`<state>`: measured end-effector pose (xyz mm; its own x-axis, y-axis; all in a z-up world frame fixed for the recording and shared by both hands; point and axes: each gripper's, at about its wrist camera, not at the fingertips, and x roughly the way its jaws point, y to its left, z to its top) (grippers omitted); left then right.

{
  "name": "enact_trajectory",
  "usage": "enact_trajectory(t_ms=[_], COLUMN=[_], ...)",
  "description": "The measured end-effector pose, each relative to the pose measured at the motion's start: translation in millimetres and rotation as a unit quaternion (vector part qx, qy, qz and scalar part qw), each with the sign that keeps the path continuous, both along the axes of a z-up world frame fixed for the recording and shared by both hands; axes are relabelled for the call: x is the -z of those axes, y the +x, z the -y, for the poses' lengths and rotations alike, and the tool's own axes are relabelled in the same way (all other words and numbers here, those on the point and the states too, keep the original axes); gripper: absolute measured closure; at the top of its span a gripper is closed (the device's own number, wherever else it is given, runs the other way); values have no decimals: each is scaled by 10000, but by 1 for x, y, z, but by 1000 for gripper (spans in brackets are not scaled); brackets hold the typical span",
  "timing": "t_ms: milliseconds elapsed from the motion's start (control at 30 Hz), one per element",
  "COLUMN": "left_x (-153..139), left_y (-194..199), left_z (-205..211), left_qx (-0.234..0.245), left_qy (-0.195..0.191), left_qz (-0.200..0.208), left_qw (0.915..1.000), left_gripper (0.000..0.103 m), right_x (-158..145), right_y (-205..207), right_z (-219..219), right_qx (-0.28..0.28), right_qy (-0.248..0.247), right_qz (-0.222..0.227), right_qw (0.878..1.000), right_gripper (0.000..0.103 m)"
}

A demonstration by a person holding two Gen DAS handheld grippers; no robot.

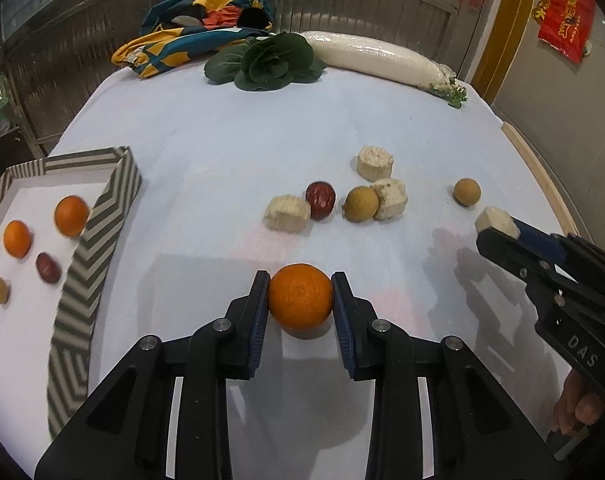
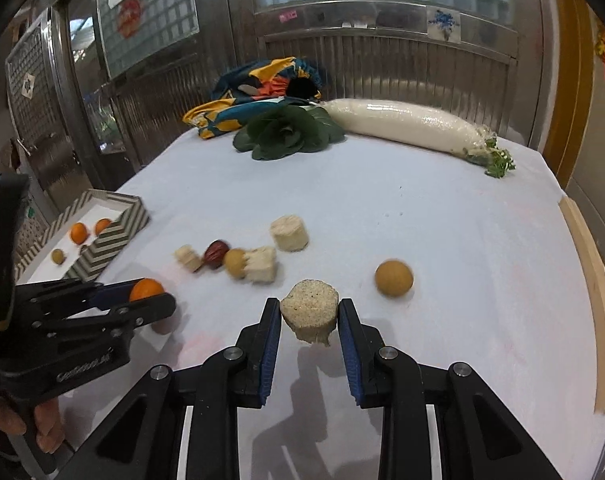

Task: Organize fruits
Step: 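Grasp an orange with the left gripper while the right gripper grasps a yam piece, then carry the orange and yam piece into the striped tray and open both grippers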

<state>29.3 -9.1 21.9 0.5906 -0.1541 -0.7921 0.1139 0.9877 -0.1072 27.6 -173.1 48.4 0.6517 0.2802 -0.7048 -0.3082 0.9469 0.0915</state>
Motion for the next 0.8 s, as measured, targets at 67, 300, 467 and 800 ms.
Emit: enact_trajectory(t_ms=[67, 300, 467, 800], left_x=[-1, -11, -16, -30], left_y=[-7, -27, -36, -50], left_z=[-2, -14, -24, -36], left_qx=[-45, -152, -249, -343], left_qy=[66, 241, 293, 362], left_qz=[46, 224, 317, 557], left_qw=[10000, 9993, 9988, 9972], left_gripper=[73, 73, 73, 73], right_x=[2, 3, -1, -10], right_y=[-9, -28, -37, -49], right_z=[-4, -17, -28, -57], right_qx=[22, -22, -67, -302], right_qy=[20, 242, 378, 412], right_qz=[-7, -41, -3, 95], right_qw=[10000, 9997, 9993, 9987], right_gripper=[75, 75, 75, 75])
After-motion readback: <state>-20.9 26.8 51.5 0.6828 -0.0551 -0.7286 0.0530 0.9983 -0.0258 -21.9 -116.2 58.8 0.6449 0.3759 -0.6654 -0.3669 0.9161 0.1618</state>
